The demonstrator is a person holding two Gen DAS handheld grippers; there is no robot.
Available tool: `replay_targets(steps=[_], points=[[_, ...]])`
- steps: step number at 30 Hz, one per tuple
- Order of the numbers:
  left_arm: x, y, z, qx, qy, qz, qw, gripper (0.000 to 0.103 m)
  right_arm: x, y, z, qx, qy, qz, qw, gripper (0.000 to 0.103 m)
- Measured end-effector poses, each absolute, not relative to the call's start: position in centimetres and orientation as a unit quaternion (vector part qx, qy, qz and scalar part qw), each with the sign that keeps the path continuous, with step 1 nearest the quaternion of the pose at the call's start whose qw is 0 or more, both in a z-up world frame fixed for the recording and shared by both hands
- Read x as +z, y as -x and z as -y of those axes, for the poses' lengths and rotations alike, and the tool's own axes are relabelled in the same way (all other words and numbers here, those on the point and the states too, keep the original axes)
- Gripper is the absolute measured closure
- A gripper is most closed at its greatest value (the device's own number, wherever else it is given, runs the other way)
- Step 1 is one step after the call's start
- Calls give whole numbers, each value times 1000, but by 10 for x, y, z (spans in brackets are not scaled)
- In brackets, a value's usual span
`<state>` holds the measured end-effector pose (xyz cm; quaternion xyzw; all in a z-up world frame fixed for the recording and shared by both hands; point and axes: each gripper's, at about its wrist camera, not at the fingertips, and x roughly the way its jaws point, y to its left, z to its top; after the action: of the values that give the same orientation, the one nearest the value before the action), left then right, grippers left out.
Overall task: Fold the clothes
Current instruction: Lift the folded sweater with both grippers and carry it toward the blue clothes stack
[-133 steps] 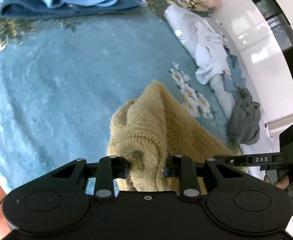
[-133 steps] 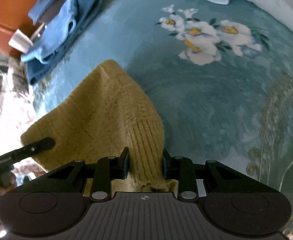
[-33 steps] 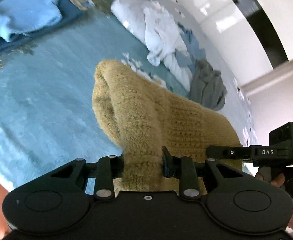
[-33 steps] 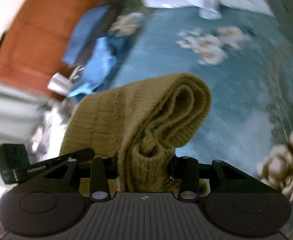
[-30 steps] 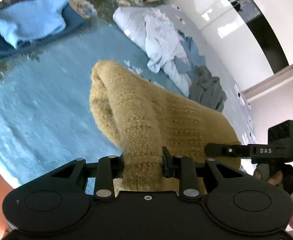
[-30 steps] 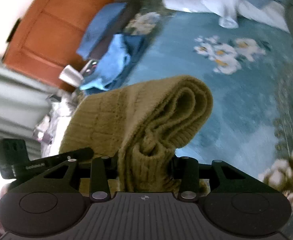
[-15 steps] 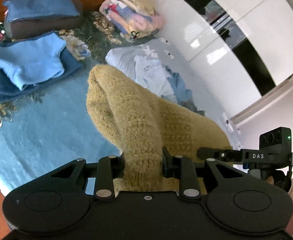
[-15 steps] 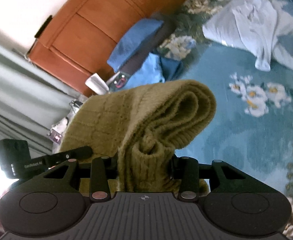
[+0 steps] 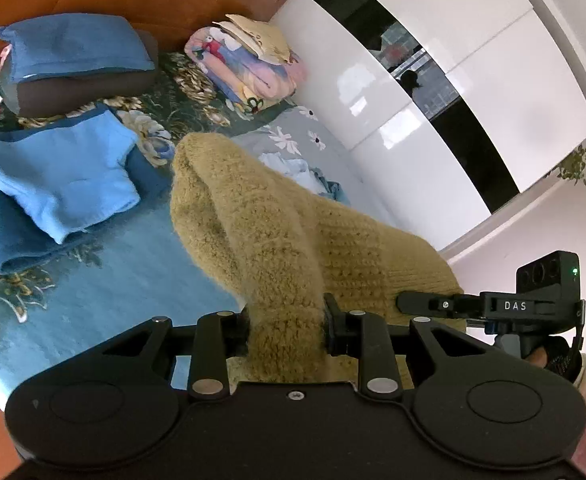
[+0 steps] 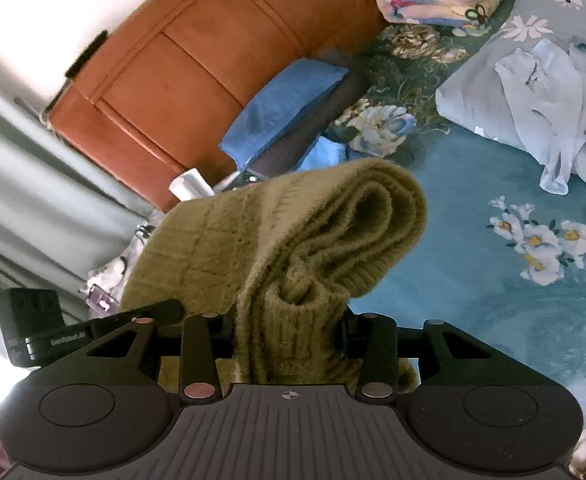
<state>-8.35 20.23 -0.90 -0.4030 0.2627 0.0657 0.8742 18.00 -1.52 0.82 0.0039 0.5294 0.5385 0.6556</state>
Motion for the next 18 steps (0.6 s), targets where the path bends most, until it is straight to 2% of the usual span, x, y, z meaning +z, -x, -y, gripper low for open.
replay_targets(steps=[10,18], points=[[-6,101,-219,95,418,-242,870,76,23,-178,-27,559,42,-525,641,65],[13,84,-216,145,400,-224,877,76,38,-209,-55,609,62,-497,615,65]])
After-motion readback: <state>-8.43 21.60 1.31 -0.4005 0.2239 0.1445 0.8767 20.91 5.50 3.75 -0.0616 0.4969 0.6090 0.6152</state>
